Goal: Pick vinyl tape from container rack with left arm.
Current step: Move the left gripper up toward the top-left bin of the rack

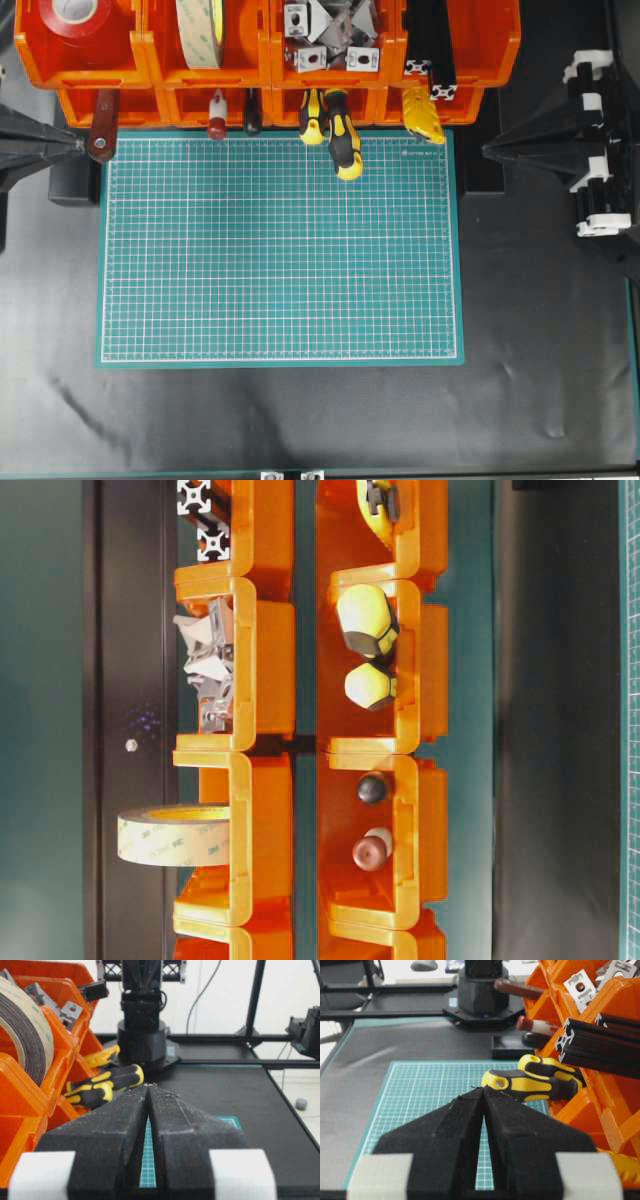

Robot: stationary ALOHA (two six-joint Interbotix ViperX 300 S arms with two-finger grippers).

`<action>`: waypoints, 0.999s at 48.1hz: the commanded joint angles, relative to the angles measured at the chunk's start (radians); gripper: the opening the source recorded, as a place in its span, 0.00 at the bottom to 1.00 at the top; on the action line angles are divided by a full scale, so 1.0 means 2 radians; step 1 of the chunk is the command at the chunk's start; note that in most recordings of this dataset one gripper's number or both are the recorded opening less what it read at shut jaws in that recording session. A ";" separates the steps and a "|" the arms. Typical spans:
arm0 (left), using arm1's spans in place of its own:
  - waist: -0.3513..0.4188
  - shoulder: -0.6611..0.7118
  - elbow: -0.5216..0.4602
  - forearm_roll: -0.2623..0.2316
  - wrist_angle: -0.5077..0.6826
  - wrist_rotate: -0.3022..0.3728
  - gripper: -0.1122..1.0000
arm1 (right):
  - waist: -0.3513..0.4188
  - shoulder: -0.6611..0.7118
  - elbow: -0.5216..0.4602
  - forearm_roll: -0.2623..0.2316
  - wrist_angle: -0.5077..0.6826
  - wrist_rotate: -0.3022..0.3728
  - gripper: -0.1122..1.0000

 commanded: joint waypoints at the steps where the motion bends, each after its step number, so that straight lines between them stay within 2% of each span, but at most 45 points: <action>1: 0.004 -0.002 -0.040 0.028 0.029 -0.016 0.15 | -0.002 0.005 -0.015 0.002 -0.011 0.004 0.12; 5: 0.012 0.000 -0.077 0.028 0.086 -0.026 0.09 | -0.002 0.004 -0.015 0.002 -0.015 0.005 0.17; 8: 0.018 0.003 -0.115 0.028 0.144 -0.031 0.10 | -0.002 0.003 -0.015 0.002 -0.019 0.005 0.10; 16: 0.024 0.026 -0.215 0.029 0.273 -0.031 0.10 | -0.002 0.002 -0.015 0.002 -0.031 0.005 0.10; 24: 0.038 0.074 -0.318 0.033 0.439 -0.028 0.10 | -0.002 0.002 -0.017 0.002 -0.034 0.005 0.10; 33: 0.059 0.140 -0.423 0.038 0.594 -0.020 0.10 | -0.002 0.000 -0.020 0.002 -0.034 0.005 0.10; 40: 0.064 0.185 -0.489 0.038 0.702 -0.003 0.10 | 0.003 0.001 -0.020 0.002 -0.035 0.009 0.10; 48: 0.081 0.211 -0.518 0.040 0.798 0.031 0.10 | 0.003 0.001 -0.019 0.002 -0.035 0.011 0.10</action>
